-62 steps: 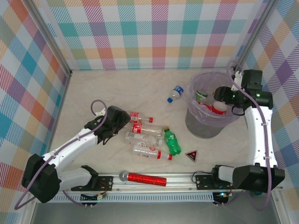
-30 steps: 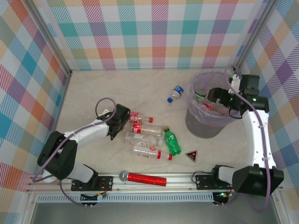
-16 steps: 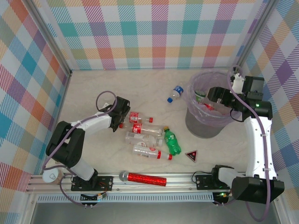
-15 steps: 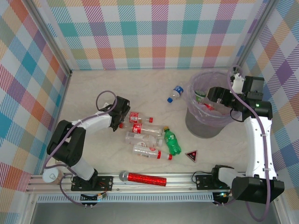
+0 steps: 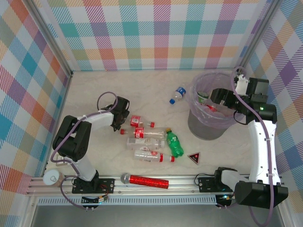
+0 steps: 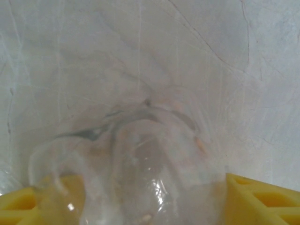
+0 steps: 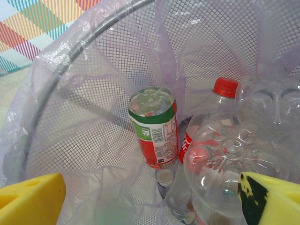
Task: Put the plastic bottles in the bin
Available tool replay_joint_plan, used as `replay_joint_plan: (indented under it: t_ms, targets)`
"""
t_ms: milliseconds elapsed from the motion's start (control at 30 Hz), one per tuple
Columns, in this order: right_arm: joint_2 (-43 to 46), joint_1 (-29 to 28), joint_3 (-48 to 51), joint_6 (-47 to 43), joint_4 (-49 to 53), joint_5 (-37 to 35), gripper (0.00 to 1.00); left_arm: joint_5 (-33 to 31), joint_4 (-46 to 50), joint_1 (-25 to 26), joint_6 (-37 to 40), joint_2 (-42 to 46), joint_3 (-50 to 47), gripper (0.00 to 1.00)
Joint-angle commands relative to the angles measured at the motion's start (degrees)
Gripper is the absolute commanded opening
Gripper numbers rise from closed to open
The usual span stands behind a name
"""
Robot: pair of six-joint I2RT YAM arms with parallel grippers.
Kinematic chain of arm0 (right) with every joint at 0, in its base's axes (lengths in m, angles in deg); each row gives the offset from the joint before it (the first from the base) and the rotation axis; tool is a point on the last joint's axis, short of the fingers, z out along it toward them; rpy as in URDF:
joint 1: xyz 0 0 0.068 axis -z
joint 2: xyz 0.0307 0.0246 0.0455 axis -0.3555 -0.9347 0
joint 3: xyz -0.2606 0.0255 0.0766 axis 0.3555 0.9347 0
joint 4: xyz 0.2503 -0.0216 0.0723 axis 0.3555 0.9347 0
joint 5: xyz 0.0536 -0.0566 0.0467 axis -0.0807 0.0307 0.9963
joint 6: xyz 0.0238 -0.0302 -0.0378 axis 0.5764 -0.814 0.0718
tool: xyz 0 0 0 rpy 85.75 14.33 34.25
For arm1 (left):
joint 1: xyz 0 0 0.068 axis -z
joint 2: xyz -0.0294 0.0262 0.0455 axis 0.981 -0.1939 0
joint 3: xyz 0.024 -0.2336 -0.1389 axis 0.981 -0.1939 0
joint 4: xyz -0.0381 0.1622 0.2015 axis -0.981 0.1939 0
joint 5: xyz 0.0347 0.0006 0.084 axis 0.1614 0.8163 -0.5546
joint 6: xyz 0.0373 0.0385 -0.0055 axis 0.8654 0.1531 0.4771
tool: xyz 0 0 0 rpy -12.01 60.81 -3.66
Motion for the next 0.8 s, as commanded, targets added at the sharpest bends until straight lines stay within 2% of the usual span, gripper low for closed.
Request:
replay_joint_plan:
  t_ms: [0,333,533,633,767]
  targets:
    - [1.07,0.28,-1.56,-0.47,0.3,0.96,0.94,2.55,-7.33,-1.43,0.84,-3.39,1.95,0.66]
    - [-0.03,0.25,-8.07,2.06,0.28,8.29,0.94,3.75,-5.57,-2.9,7.55,-3.55,13.17,0.63]
    - [-0.3,-0.4,-8.96,3.84,0.05,12.62,0.93,9.39,-9.62,-2.93,15.86,-3.6,18.32,0.63]
    - [-0.67,-4.05,-11.08,4.05,0.29,12.42,0.93,13.78,-13.48,-2.93,18.79,-2.35,18.34,0.61]
    - [-3.35,-12.32,-16.04,3.68,1.81,9.8,0.93,20.61,-20.53,-2.85,20.95,1.12,16.4,0.59]
